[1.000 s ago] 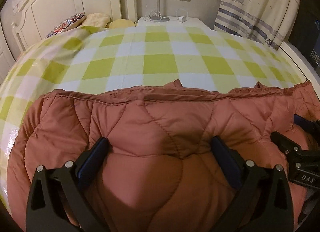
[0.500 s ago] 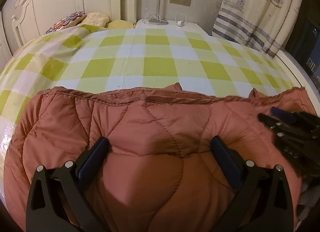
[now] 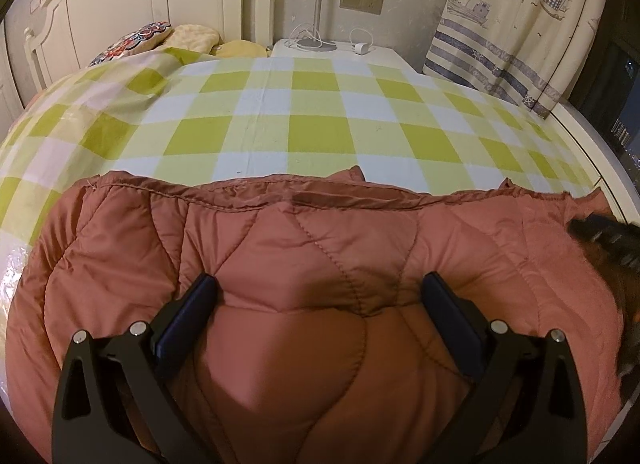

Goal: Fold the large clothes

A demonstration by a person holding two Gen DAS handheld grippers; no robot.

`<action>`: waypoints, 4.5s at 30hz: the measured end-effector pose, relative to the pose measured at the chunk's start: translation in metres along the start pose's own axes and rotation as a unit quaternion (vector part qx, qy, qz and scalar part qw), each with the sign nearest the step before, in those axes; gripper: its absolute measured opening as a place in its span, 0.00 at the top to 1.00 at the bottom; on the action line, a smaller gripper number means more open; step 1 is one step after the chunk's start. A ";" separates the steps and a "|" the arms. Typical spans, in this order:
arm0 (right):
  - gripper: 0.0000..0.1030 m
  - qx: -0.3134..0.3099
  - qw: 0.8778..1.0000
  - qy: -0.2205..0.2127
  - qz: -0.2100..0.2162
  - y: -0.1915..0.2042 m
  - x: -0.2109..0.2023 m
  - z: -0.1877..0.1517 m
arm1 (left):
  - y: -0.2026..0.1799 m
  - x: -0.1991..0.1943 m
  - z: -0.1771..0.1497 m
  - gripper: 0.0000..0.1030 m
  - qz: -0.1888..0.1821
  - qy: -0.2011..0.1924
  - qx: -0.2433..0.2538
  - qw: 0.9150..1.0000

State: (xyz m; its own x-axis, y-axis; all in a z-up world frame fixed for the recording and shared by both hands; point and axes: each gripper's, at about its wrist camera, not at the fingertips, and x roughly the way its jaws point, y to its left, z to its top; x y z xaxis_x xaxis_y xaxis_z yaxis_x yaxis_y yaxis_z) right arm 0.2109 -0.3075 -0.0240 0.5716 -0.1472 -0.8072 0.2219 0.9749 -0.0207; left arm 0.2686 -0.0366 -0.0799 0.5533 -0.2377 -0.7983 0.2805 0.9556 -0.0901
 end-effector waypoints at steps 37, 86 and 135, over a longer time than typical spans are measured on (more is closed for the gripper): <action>0.04 -0.038 0.999 -0.008 0.031 0.040 0.005 -0.043 | 0.033 -0.030 0.022 0.02 0.033 -0.016 0.004 0.999; 0.05 -0.079 0.987 -0.088 0.105 0.091 -0.067 -0.069 | 0.025 -0.052 -0.052 0.02 0.030 -0.045 -0.005 0.999; 0.04 0.017 0.999 -0.032 0.030 -0.005 -0.025 -0.077 | 0.095 -0.080 -0.065 0.02 0.021 -0.044 -0.087 0.995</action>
State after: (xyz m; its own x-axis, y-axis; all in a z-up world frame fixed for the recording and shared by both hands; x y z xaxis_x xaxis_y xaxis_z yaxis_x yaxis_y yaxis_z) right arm 0.1352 -0.2960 -0.0493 0.6332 -0.1008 -0.7674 0.2128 0.9759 0.0474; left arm 0.1994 0.0847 -0.0634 0.6302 -0.2041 -0.7491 0.1198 0.9788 -0.1659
